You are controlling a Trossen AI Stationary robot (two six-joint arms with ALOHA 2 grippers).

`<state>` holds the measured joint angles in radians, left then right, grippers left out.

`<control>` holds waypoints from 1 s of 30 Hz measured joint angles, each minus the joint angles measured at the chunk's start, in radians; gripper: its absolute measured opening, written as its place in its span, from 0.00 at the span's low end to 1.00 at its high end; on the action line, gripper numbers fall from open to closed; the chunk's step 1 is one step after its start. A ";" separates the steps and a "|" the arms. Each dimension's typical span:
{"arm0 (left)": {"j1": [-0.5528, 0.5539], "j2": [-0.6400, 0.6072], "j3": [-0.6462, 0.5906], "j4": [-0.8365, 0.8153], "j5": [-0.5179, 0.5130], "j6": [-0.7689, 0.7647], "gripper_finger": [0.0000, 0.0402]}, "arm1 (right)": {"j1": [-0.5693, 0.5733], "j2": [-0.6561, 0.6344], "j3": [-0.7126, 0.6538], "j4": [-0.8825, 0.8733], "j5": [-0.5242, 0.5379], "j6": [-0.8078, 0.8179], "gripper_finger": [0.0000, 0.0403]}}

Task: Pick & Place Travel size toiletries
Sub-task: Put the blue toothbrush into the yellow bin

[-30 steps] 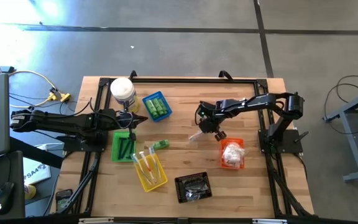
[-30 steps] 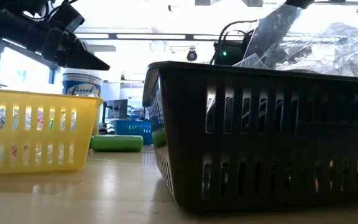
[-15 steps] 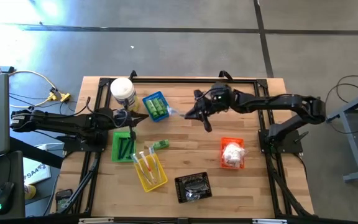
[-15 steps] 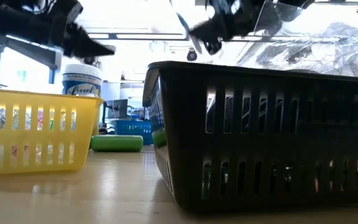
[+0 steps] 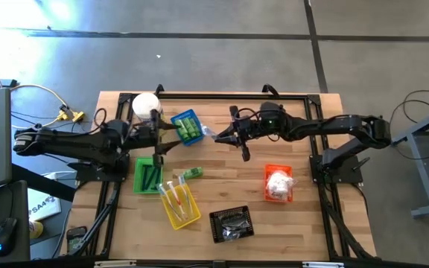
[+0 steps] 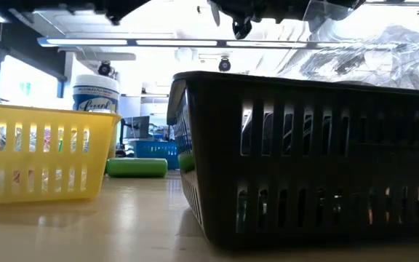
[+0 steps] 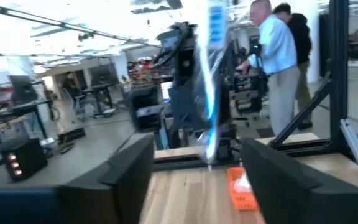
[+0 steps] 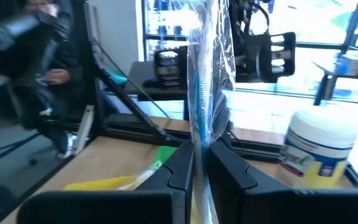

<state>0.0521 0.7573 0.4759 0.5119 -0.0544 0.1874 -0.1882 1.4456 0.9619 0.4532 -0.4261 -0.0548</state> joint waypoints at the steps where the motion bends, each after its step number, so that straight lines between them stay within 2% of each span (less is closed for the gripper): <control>1: 0.000 0.036 0.029 0.001 0.011 0.002 0.61 | 0.001 0.000 0.000 -0.001 0.015 -0.002 0.08; 5: 0.000 0.186 0.150 -0.006 0.023 0.057 0.78 | -0.001 0.000 0.000 0.000 0.035 -0.003 0.07; 8: 0.000 0.296 0.242 -0.013 0.022 0.095 0.85 | -0.001 0.000 0.000 0.000 0.035 -0.005 0.07; 14: 0.000 0.434 0.413 -0.049 0.019 0.095 0.88 | 0.000 0.001 0.000 0.001 0.036 -0.049 0.08; 19: 0.000 0.478 0.480 -0.063 0.012 0.075 0.88 | 0.005 0.001 0.000 0.009 0.039 -0.089 0.07; 24: 0.002 0.485 0.494 -0.098 0.010 0.070 0.80 | 0.019 0.001 -0.001 0.025 0.071 -0.131 0.08; 30: 0.016 0.485 0.494 -0.097 0.026 0.070 0.57 | 0.025 0.001 -0.001 0.102 0.078 -0.129 0.07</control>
<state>0.0681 1.2427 0.9699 0.4152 -0.0287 0.2573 -0.1635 1.4467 0.9607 0.5553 -0.3477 -0.1841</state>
